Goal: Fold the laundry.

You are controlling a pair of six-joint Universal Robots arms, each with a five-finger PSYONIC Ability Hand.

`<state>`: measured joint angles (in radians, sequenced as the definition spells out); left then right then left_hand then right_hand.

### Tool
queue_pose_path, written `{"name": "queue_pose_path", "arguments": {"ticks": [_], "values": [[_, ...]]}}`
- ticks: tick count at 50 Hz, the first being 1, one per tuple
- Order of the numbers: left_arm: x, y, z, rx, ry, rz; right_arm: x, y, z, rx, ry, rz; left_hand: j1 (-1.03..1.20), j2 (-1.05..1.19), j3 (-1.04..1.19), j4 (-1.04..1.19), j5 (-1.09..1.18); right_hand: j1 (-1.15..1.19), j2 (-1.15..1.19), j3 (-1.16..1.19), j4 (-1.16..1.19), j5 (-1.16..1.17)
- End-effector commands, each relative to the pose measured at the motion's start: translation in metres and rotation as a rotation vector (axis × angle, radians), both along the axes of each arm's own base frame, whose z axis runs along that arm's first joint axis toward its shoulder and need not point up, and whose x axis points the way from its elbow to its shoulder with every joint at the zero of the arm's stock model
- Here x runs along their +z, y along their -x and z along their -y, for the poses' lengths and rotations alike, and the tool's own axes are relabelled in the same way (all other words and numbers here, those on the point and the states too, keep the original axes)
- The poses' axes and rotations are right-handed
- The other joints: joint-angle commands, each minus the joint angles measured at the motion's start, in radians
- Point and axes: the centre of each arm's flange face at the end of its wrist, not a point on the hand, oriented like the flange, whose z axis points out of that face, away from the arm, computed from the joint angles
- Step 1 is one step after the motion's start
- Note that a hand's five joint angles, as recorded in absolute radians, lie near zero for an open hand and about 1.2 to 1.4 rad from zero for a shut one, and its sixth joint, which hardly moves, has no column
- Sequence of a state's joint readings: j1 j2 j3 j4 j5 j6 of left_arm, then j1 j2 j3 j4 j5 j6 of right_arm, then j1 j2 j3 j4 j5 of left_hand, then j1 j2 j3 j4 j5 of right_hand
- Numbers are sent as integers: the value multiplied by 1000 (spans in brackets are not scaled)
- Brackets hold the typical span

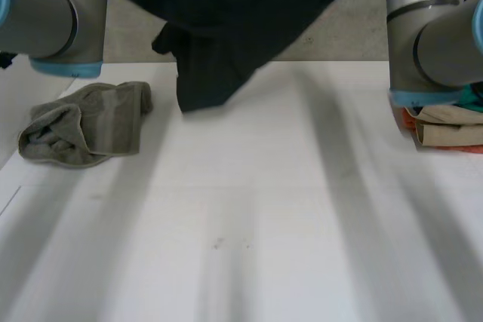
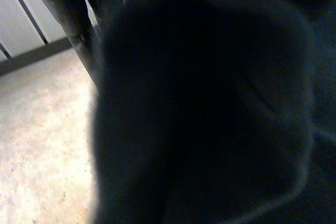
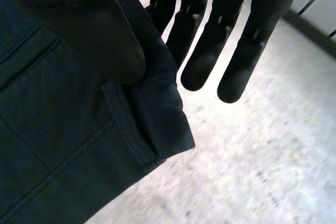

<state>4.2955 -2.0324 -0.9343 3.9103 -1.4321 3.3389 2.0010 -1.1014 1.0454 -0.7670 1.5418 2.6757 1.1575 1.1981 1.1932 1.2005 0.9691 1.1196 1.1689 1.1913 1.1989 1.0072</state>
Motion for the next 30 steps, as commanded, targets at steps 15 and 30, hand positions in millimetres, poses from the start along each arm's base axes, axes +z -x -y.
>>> {"name": "queue_pose_path", "arguments": {"ticks": [15, 30], "values": [[-247, -17, -102, -25, -741, 538, -228, 26, -73, 76, -789, -540, 239, 198, 203, 196, 253, 277, 227, 205, 197, 215], [-252, -20, -145, -23, -768, 684, -202, 67, -77, 49, -1062, -475, 239, 198, 203, 196, 253, -621, -670, -692, -700, -683]]}}
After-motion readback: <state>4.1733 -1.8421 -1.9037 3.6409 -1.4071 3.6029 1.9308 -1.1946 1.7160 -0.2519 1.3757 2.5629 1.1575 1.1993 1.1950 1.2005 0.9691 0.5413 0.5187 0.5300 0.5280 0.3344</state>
